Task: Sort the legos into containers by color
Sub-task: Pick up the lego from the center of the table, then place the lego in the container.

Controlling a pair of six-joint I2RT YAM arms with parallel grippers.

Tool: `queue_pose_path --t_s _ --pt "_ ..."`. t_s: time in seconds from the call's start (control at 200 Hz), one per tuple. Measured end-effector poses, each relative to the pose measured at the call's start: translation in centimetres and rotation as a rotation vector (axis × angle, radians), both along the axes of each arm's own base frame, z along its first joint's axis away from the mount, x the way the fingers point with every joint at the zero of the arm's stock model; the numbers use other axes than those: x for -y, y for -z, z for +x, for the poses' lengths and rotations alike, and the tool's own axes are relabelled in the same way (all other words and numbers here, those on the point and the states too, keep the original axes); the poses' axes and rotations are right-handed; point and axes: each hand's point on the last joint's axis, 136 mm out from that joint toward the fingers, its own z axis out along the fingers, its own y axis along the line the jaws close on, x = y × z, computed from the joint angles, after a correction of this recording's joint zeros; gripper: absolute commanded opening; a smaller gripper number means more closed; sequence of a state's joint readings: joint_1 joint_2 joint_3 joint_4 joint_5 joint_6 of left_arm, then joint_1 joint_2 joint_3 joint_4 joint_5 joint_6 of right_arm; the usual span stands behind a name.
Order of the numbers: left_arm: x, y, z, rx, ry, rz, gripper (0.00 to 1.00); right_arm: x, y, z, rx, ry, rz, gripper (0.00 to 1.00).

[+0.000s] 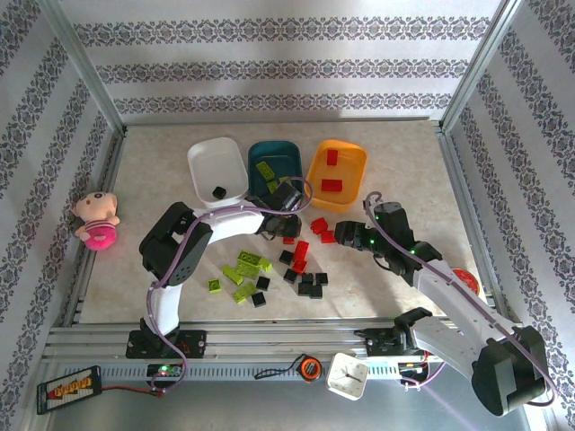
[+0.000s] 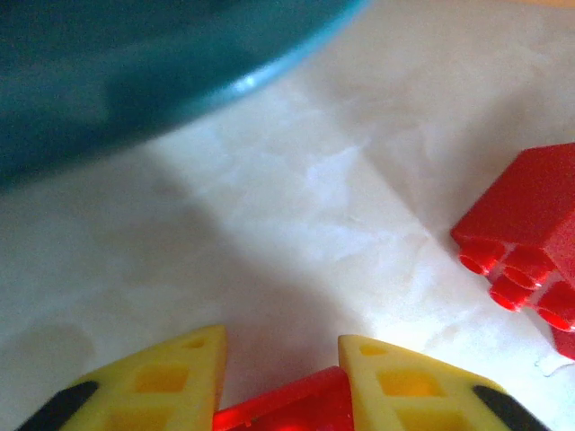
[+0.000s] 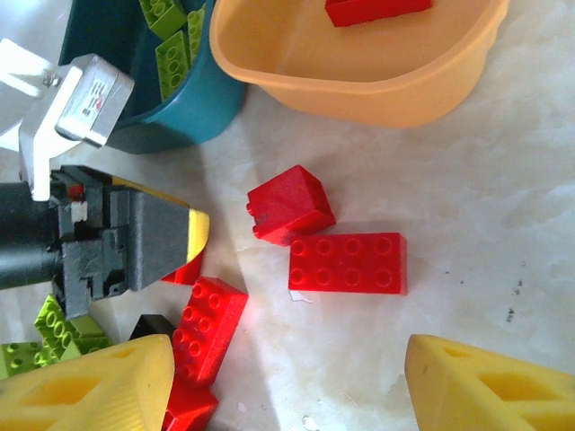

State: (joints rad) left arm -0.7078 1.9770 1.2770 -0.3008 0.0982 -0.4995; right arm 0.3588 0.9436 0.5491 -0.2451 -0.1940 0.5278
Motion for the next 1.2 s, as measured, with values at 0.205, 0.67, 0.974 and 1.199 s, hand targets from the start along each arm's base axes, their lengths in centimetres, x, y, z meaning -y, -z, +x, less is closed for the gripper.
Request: queue_pose_path --t_s 0.205,0.67,0.974,1.199 --pt "0.9 -1.7 0.2 0.012 0.010 -0.040 0.21 0.6 -0.6 0.0 0.027 0.026 -0.007 0.69" --pt "10.8 -17.3 12.6 0.328 0.025 -0.298 0.22 1.6 -0.3 -0.8 0.037 0.070 -0.003 0.69" --pt "11.6 -8.7 15.8 0.198 0.011 -0.220 0.50 1.8 -0.1 -0.9 0.032 0.073 -0.005 0.70" --pt "11.1 -9.8 15.8 0.179 0.004 -0.249 0.72 1.3 0.7 -1.1 -0.008 0.046 0.003 0.70"
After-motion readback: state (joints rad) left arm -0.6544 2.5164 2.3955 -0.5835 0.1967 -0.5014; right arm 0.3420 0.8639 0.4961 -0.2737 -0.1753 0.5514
